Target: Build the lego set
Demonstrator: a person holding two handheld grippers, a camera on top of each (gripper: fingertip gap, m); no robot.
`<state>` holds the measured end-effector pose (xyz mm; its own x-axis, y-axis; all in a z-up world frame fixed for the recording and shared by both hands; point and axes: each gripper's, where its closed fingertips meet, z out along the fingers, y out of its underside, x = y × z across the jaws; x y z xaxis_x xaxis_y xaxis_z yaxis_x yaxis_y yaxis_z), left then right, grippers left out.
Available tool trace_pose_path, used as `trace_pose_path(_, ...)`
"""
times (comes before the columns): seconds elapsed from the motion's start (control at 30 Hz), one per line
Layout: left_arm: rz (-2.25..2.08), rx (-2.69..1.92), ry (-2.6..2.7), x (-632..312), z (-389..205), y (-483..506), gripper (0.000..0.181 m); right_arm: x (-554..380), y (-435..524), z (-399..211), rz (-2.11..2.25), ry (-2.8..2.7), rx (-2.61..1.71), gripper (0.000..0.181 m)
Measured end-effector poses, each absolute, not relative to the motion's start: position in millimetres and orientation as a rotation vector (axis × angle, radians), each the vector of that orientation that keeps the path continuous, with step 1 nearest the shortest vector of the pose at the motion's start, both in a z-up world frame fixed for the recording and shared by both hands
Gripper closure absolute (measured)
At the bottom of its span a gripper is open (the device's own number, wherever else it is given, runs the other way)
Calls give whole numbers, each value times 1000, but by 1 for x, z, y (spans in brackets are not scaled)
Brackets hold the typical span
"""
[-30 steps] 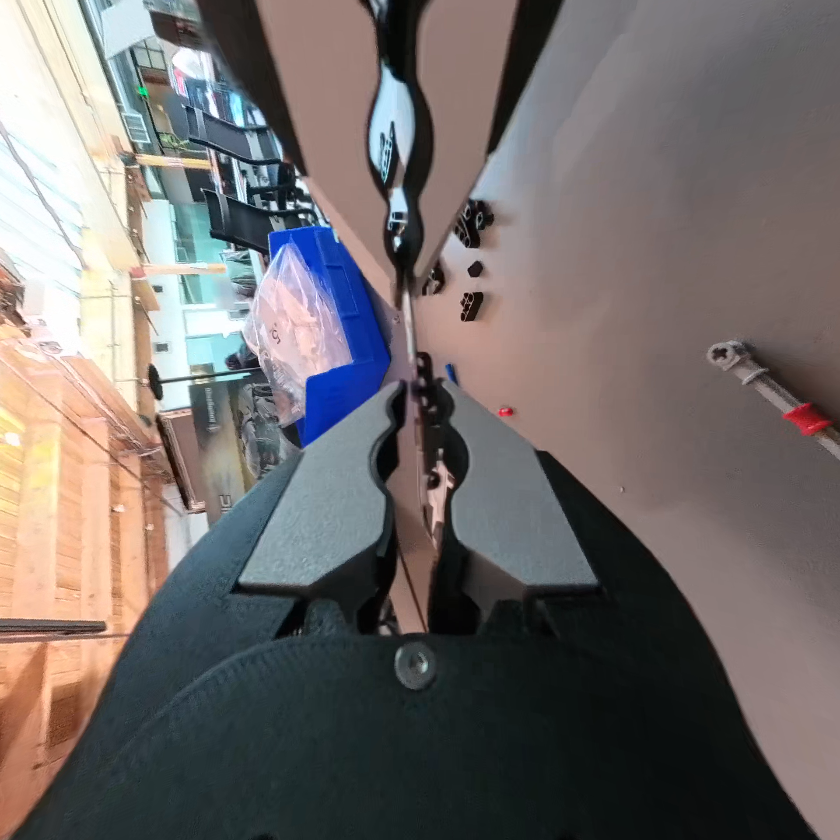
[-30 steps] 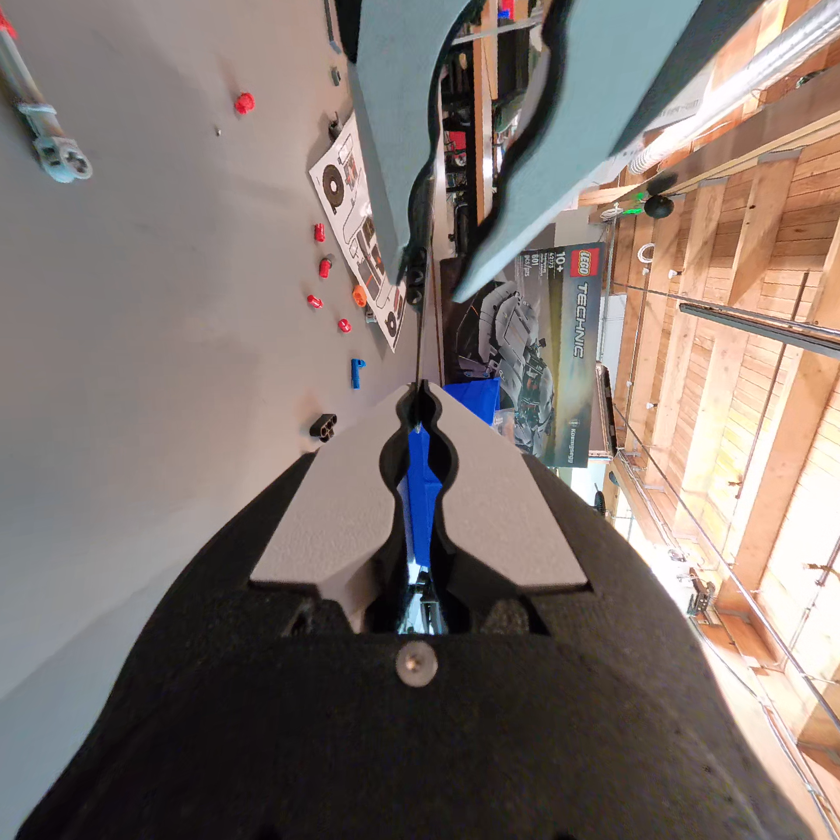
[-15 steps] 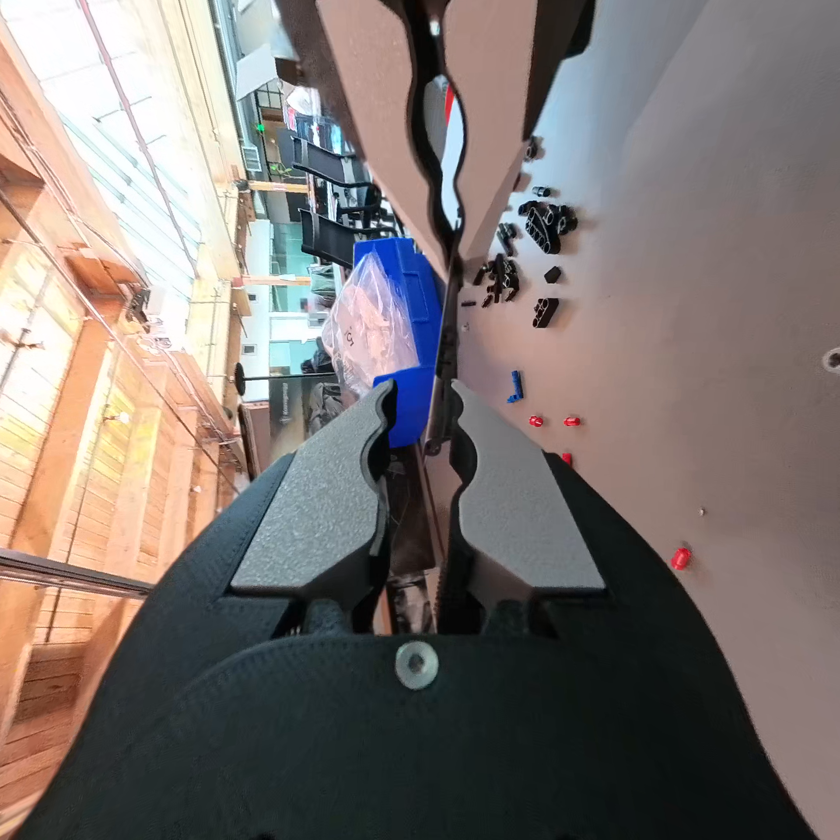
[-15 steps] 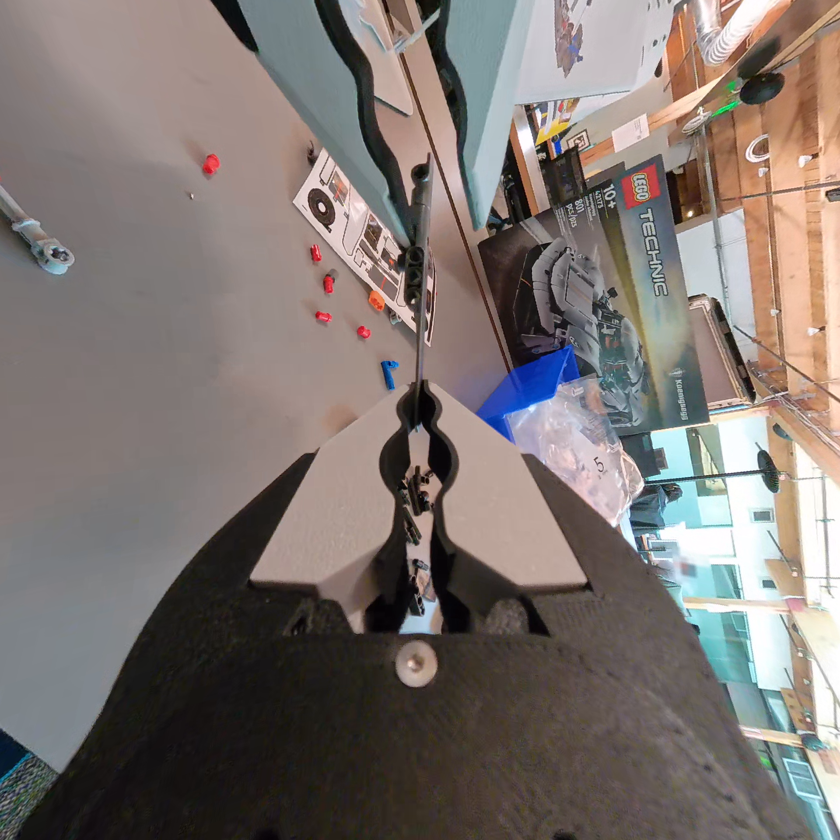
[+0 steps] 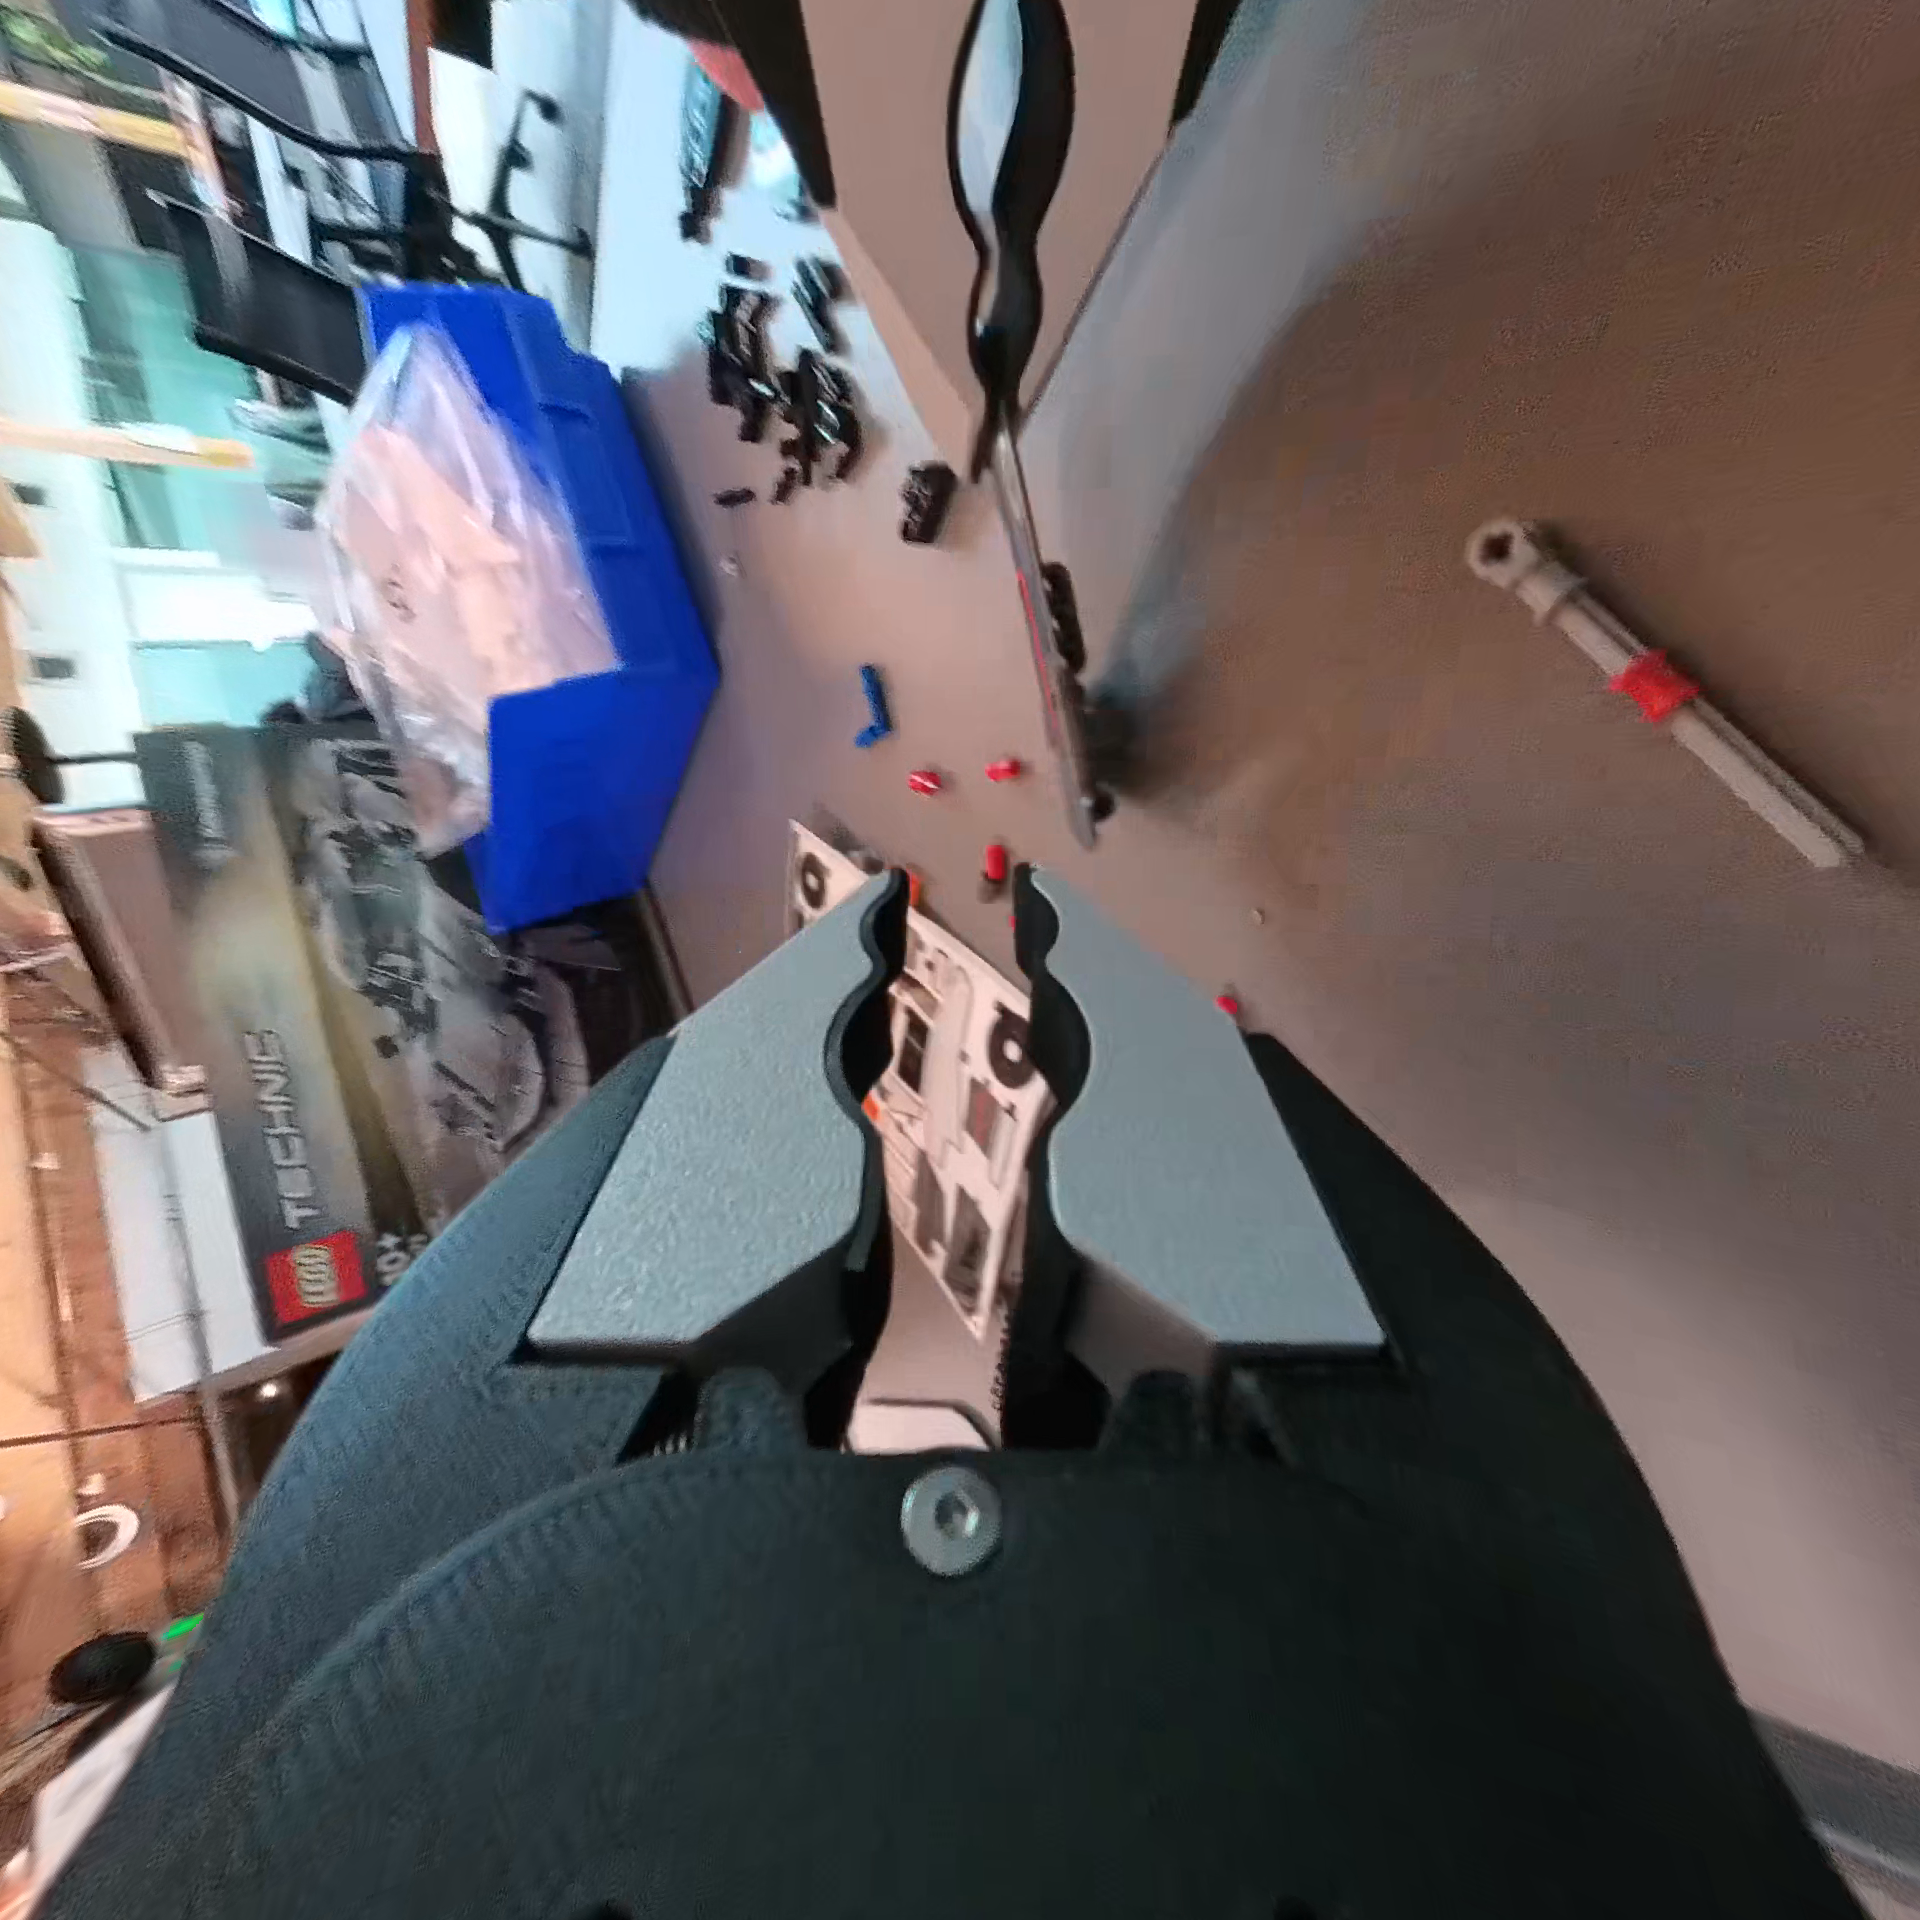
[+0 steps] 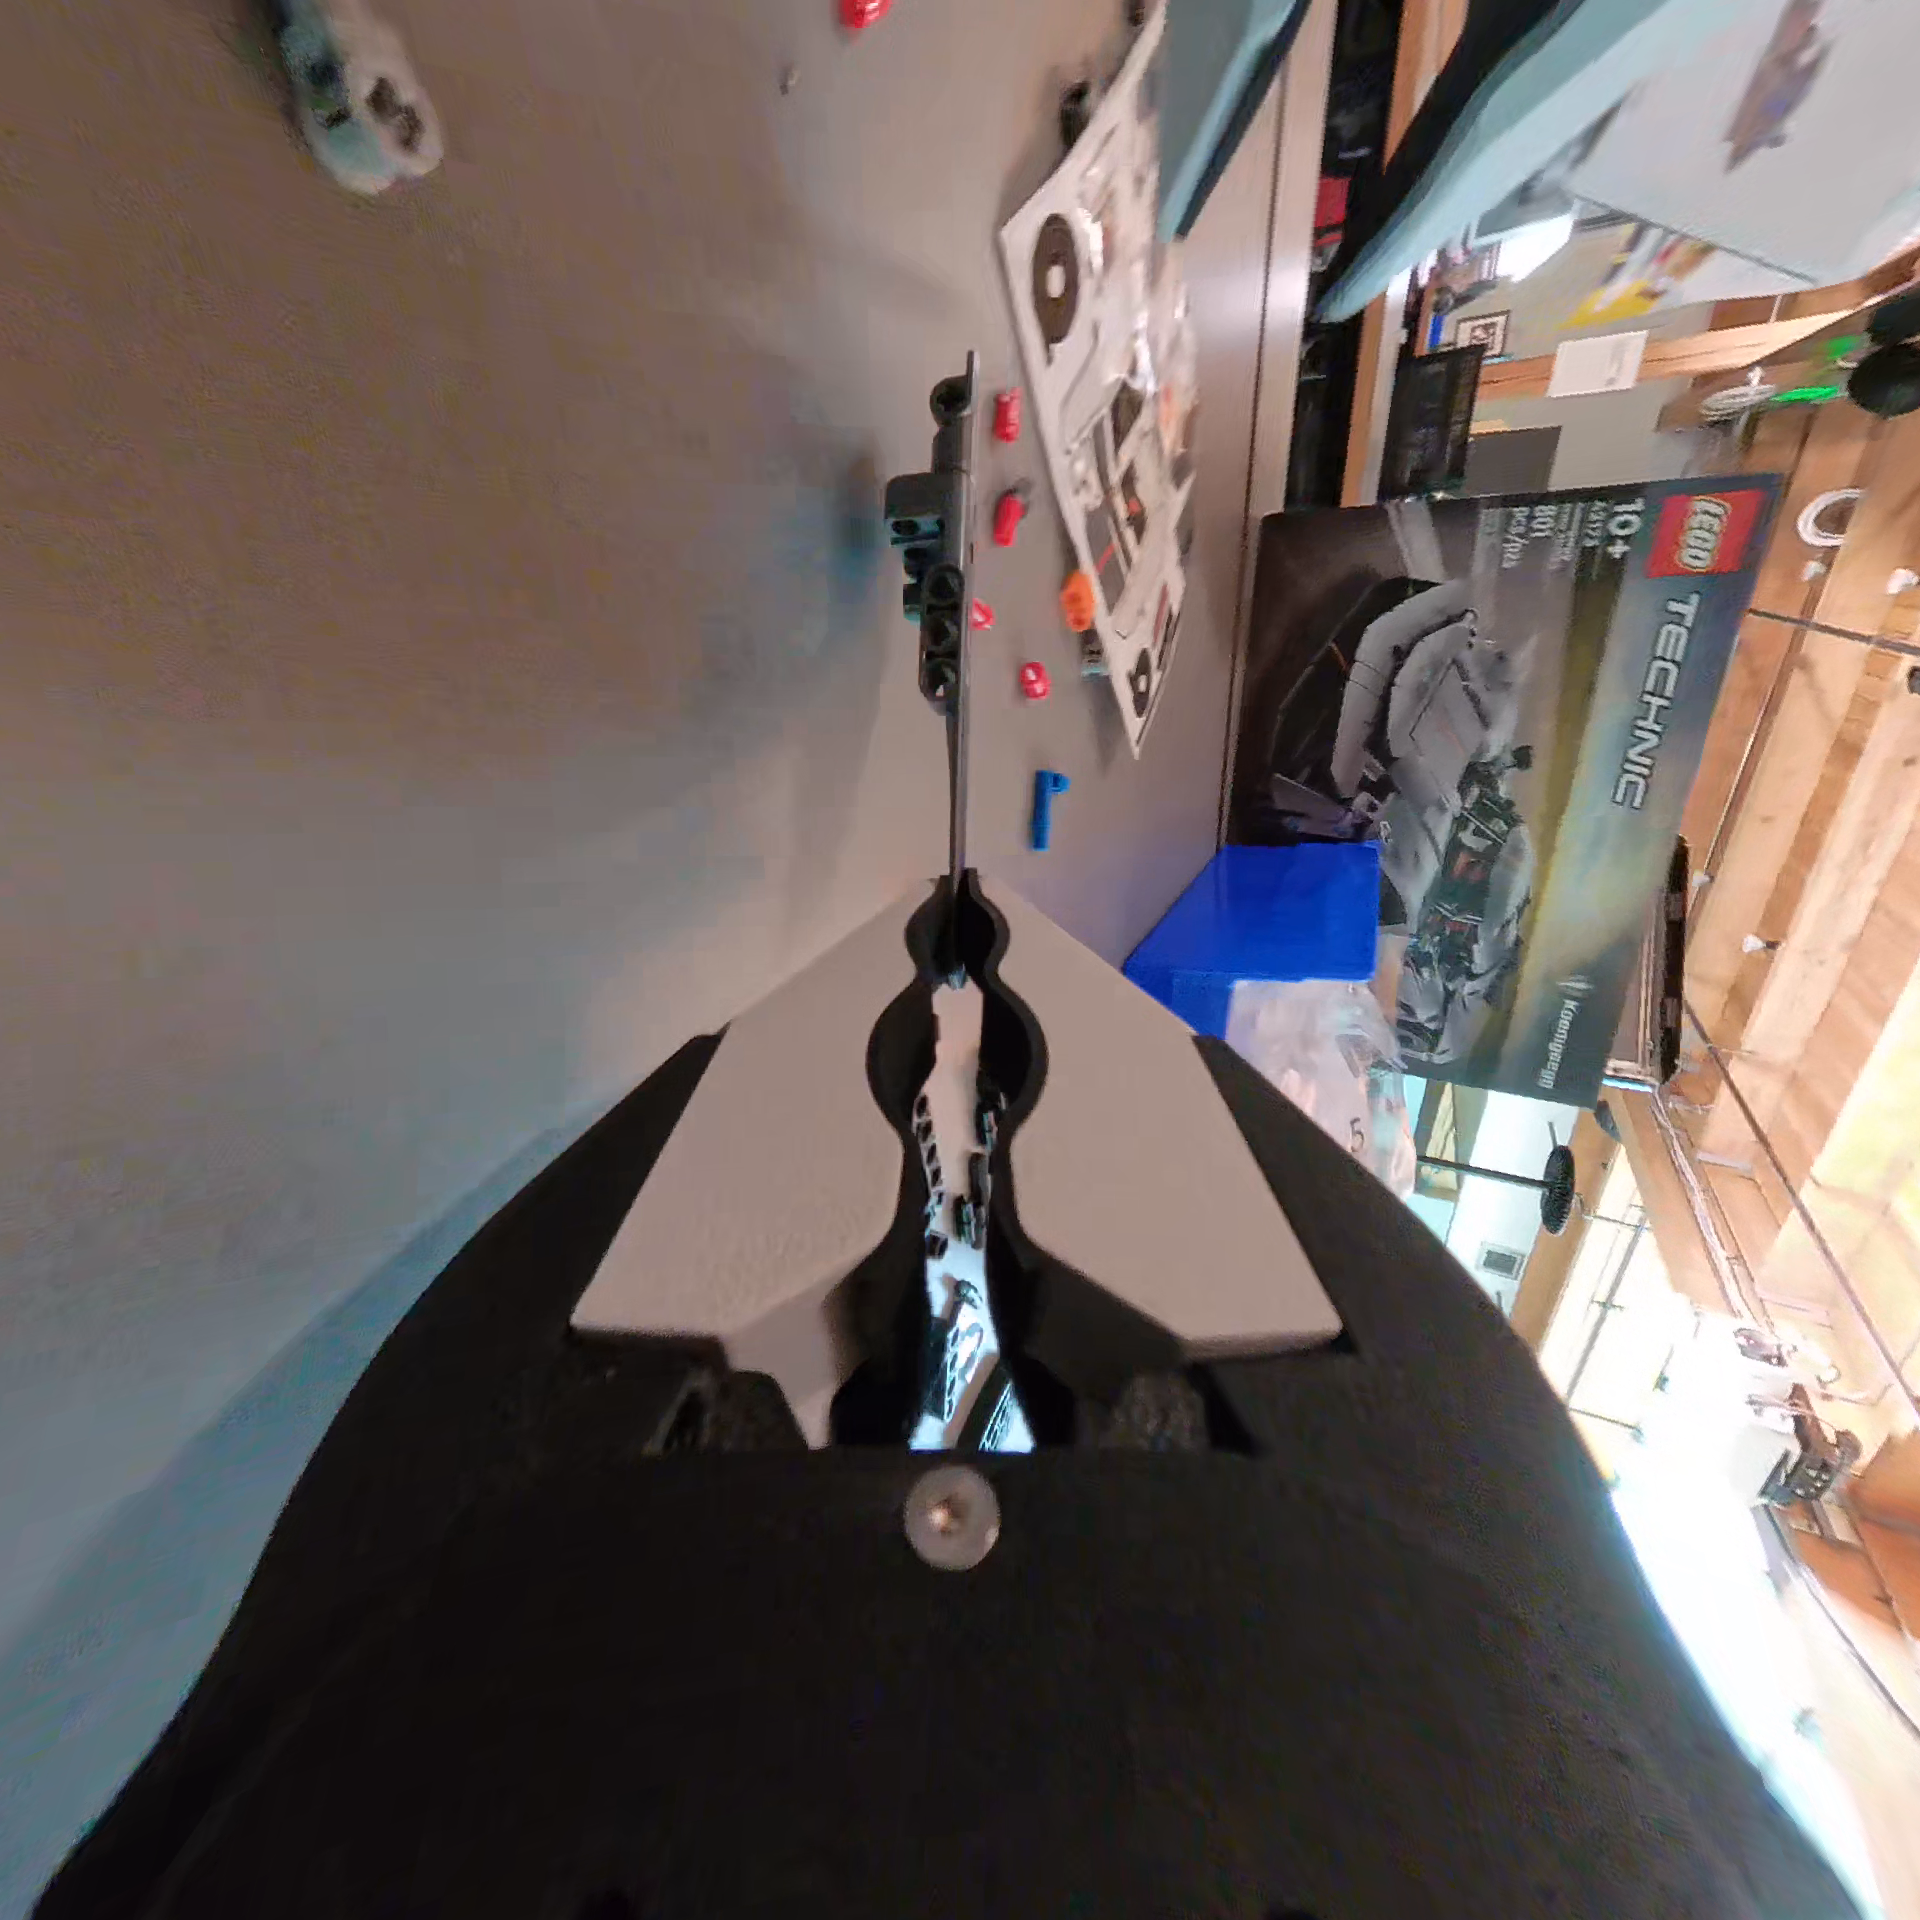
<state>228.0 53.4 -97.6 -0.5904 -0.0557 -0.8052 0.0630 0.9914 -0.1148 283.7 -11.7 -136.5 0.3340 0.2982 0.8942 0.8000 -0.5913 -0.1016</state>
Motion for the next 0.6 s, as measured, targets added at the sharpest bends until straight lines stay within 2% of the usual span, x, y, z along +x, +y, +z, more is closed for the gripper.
trace_pose_path(0.23, -123, -27, 2264, 216, -119, 68, 166, 265, -9, -150, -1167, -1060, -2109, 175)
trace_pose_path(0.33, -170, -43, 2271, 212, -116, 67, 165, 262, -15, -142, -1144, -1059, -2111, 156)
trace_pose_path(0.4, -212, -48, 2272, 210, -114, 63, 165, 256, -21, -139, -1080, -1061, -2113, 155)
trace_pose_path(0.53, -262, -23, 2272, 210, -119, 51, 164, 257, -31, -137, -976, -972, -2176, 141)
trace_pose_path(0.6, -296, -18, 2273, 212, -122, 44, 163, 255, -35, -138, -911, -941, -2194, 143)
